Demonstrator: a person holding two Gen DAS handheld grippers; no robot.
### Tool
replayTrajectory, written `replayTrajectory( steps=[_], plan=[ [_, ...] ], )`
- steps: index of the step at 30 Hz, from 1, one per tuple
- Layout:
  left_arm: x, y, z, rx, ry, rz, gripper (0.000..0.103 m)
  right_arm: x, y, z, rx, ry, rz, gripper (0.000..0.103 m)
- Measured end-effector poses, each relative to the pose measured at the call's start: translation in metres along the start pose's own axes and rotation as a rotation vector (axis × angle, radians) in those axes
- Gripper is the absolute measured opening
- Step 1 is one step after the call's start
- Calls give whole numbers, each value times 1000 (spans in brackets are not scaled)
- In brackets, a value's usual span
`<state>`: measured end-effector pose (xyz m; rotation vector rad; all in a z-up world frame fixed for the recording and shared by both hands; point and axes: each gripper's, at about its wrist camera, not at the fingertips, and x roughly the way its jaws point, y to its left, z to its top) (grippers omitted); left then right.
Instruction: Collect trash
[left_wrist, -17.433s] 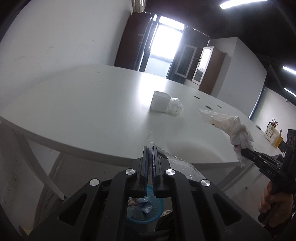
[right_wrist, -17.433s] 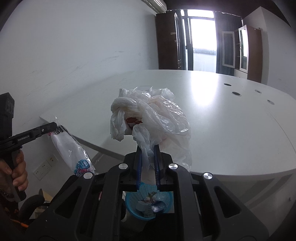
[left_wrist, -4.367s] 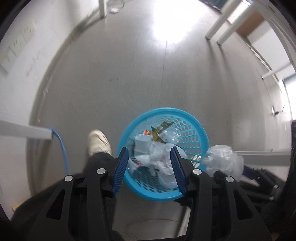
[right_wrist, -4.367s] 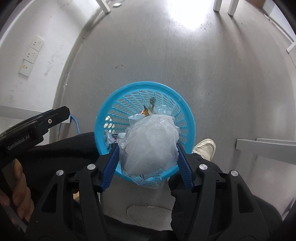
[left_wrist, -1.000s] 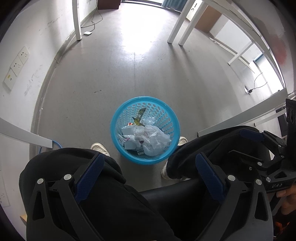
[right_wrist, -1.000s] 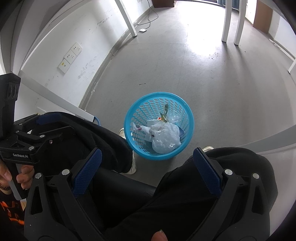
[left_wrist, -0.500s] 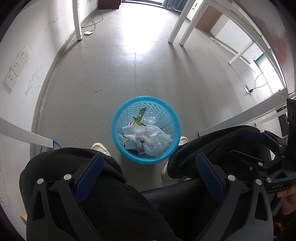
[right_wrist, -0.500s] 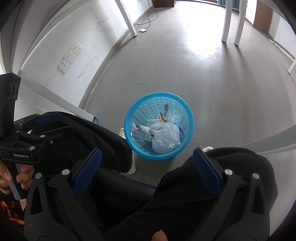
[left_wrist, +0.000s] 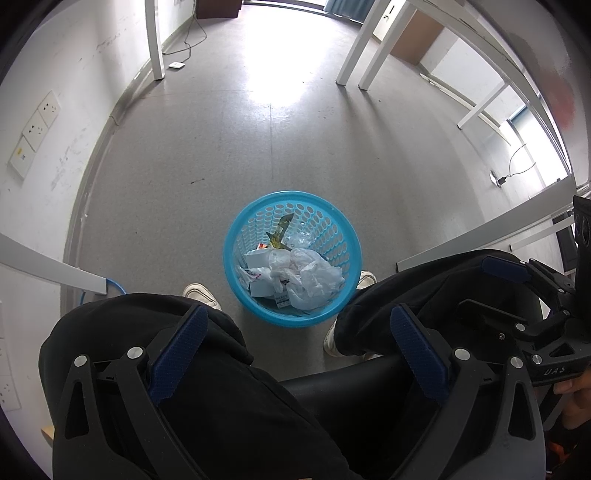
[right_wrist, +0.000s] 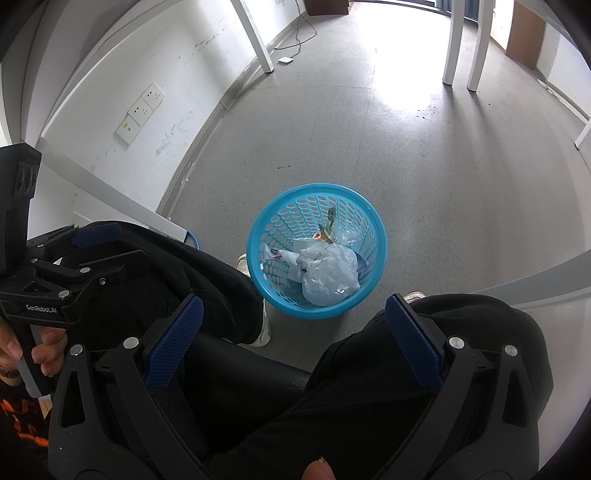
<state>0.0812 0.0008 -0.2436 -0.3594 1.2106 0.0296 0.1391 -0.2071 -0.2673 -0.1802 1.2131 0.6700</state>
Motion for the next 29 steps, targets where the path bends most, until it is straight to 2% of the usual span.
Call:
replayTrajectory(
  steps=[24,29],
  plan=[
    [0,4,-1,-16,11,-7,97,0,0,-1,-3,0,-2,94],
    [0,6,-3,-19,8,21,97,0,1,-1,-3,0,-2,94]
  ],
)
